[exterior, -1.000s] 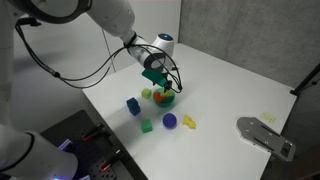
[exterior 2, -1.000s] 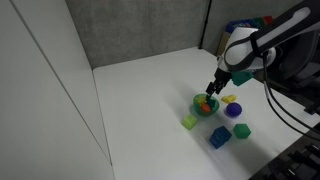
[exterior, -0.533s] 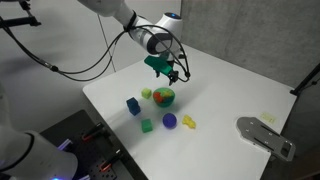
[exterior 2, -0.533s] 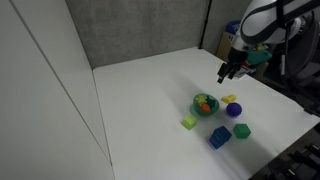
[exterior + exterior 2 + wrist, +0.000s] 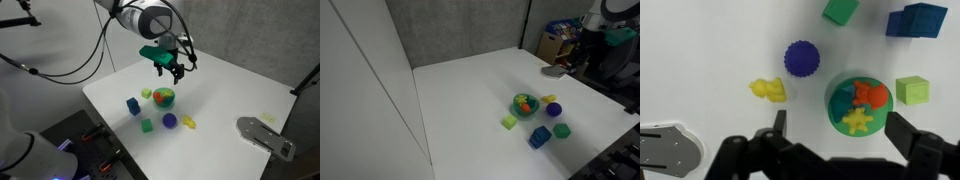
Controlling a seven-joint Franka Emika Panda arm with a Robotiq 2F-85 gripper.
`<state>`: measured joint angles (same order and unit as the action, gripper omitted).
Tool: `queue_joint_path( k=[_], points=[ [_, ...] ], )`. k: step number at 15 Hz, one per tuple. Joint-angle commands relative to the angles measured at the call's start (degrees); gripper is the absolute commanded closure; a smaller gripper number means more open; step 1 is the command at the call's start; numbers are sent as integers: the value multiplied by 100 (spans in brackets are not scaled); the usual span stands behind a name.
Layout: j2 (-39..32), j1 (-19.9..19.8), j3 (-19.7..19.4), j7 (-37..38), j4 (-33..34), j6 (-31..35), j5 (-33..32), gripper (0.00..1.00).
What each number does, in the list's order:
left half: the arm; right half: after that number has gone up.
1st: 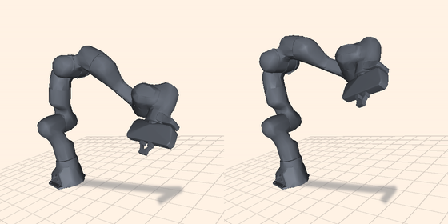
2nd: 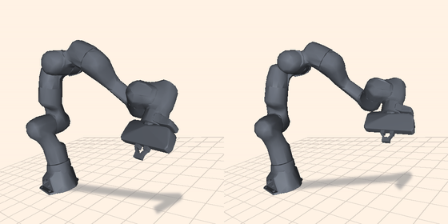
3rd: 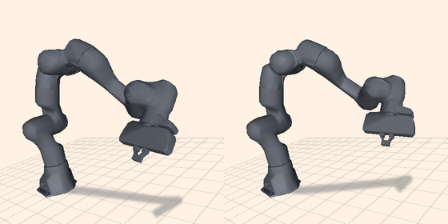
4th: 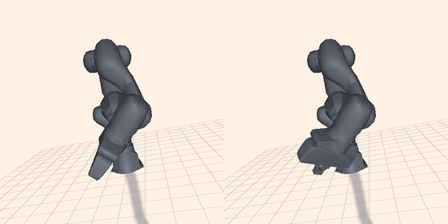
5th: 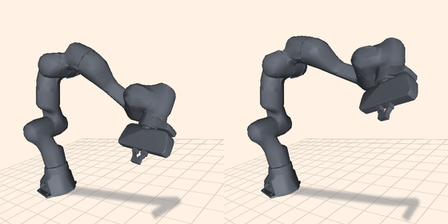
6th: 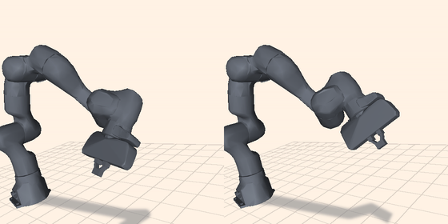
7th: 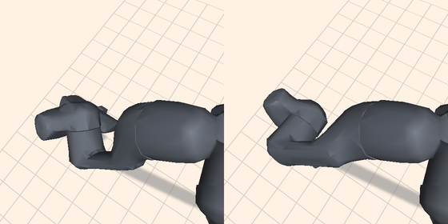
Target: Put the orange thing into the bowl
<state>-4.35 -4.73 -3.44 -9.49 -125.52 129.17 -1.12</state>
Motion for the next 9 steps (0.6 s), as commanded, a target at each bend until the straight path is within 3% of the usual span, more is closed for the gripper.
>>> queue_joint_path(
  k=[1,5,9],
  points=[
    [991,-55,-134,99,-693,-259,-332,0],
    [1771,-132,-222,187,-881,-834,-409,0],
    [2274,-156,-244,281,-546,-1946,-266,0]
  ],
)
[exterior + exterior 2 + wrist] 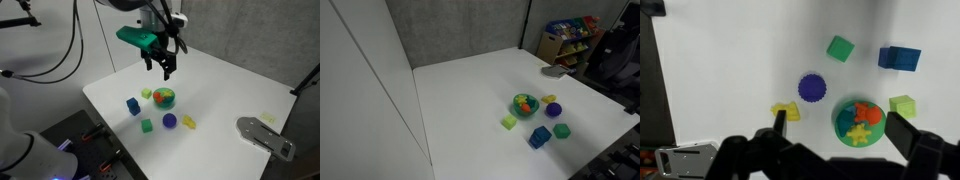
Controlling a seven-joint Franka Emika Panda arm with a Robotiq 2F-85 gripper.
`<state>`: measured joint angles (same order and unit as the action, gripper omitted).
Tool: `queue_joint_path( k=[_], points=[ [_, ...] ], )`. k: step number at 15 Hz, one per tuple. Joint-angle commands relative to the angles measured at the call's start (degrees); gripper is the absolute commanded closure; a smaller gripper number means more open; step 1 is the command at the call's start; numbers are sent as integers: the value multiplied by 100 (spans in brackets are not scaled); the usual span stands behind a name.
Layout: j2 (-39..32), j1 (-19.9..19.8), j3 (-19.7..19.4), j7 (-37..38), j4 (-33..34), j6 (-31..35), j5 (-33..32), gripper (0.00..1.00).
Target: Put the orange thing into the bowl
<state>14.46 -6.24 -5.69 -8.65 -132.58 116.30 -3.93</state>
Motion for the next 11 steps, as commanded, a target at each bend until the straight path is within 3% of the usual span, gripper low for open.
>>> queue_joint_path(
  k=[1,7,11],
  points=[
    [486,-2,-24,251,239,-867,45,0],
    [749,12,-85,358,545,-1556,144,0],
    [744,26,-73,306,439,-1400,42,0]
  ],
)
